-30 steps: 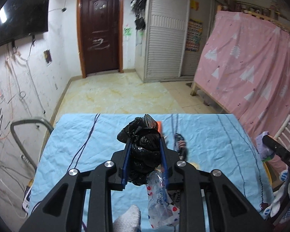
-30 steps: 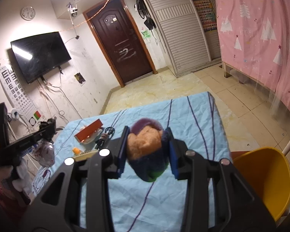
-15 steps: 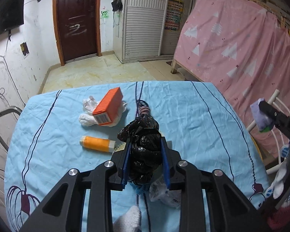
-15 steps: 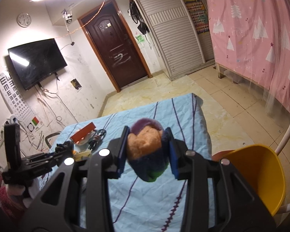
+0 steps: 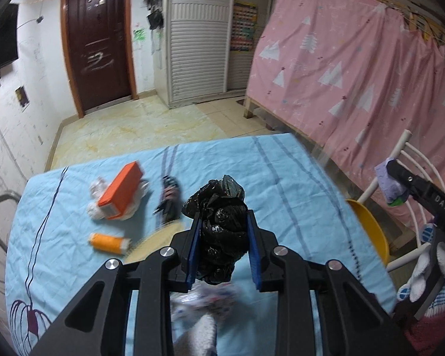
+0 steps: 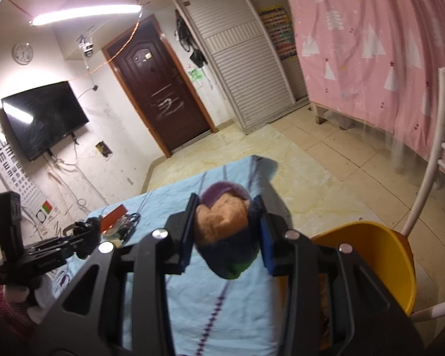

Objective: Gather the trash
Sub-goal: 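Carry the hat to the yellow bin and open the right tool while the left tool carries the black bag, then open the left tool over the yellow bin to drop the black bag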

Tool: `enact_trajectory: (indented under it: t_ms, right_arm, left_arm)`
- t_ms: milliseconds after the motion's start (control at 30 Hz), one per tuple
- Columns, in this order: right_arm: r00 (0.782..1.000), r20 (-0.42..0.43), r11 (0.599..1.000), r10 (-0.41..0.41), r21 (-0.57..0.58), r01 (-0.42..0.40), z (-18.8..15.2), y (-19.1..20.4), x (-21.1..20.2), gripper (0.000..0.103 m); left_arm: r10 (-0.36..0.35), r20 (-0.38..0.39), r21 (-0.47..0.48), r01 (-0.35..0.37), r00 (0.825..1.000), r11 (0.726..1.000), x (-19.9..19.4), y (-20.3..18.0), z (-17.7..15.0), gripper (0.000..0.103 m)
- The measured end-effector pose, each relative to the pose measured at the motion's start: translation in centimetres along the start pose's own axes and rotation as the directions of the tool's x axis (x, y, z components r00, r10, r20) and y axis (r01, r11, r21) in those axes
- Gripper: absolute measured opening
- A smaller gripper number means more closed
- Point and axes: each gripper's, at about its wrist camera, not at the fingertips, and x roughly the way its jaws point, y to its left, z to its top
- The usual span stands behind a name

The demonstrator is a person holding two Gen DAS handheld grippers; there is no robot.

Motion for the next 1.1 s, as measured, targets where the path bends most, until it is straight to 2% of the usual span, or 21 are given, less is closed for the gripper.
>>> enact_trajectory:
  t_ms: [333,600,667,733,1100]
  right_arm:
    - [0.995,0.033,0.995,-0.090,0.052,0.089,0.0,-4.7,-2.2,0.037]
    - [0.989,0.035,0.986,-0.144,0.093,0.140,-0.2,-8.1,-3.0,0.041]
    - [0.988,0.035,0.984,-0.149,0.105,0.145,-0.3,-8.6,-3.0,0.048]
    - [0.987,0.043,0.981,-0.155,0.121,0.149,-0.2,-9.2,-3.2,0.050]
    - [0.971,0.138,0.963,-0.195,0.212,0.163,0.7,-12.3,-6.9,0.057]
  left_arm:
    - [-0.095,0.011,0.090,0.094,0.995,0.991,0.4,-6.8,1.5,0.019]
    - [-0.175,0.008,0.167,0.171,0.984,0.971,0.6,-13.3,2.1,0.019]
    - [-0.193,0.004,0.185,0.189,0.981,0.965,0.7,-14.9,2.1,0.019]
    - [-0.208,0.002,0.195,0.204,0.978,0.959,0.7,-16.0,2.1,0.019]
    - [-0.335,-0.061,0.229,0.340,0.940,0.912,2.9,-22.3,1.6,0.019]
